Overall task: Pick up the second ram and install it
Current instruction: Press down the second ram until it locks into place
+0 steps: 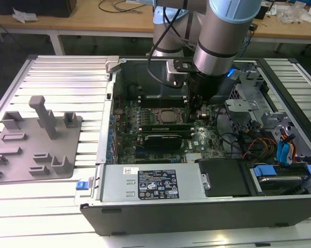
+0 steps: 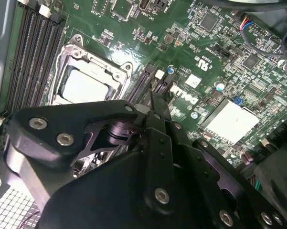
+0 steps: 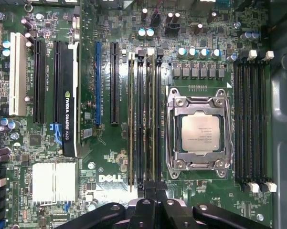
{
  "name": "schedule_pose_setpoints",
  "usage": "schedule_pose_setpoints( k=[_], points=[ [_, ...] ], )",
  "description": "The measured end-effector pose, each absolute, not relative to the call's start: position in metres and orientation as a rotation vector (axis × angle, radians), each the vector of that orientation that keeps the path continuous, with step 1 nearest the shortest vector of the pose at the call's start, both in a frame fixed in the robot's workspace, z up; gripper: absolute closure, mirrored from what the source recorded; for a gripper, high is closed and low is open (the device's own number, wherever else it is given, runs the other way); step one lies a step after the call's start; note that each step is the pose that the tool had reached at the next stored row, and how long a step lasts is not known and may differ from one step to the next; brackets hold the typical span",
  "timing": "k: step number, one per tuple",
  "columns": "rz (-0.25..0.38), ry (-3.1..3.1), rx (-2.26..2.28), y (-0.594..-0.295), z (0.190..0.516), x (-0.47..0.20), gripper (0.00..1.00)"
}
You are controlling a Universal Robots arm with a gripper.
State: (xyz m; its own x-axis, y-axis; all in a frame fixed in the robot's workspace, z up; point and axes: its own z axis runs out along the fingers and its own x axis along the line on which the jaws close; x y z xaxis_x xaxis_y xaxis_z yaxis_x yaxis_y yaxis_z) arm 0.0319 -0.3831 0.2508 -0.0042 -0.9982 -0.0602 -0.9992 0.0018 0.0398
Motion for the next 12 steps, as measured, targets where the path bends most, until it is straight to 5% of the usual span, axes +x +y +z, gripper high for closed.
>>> schedule_pose_setpoints(
  k=[12],
  points=[
    [0.111,2.213,-2.206,-0.3802,0.2411,0.0319,0.92]
  ],
)
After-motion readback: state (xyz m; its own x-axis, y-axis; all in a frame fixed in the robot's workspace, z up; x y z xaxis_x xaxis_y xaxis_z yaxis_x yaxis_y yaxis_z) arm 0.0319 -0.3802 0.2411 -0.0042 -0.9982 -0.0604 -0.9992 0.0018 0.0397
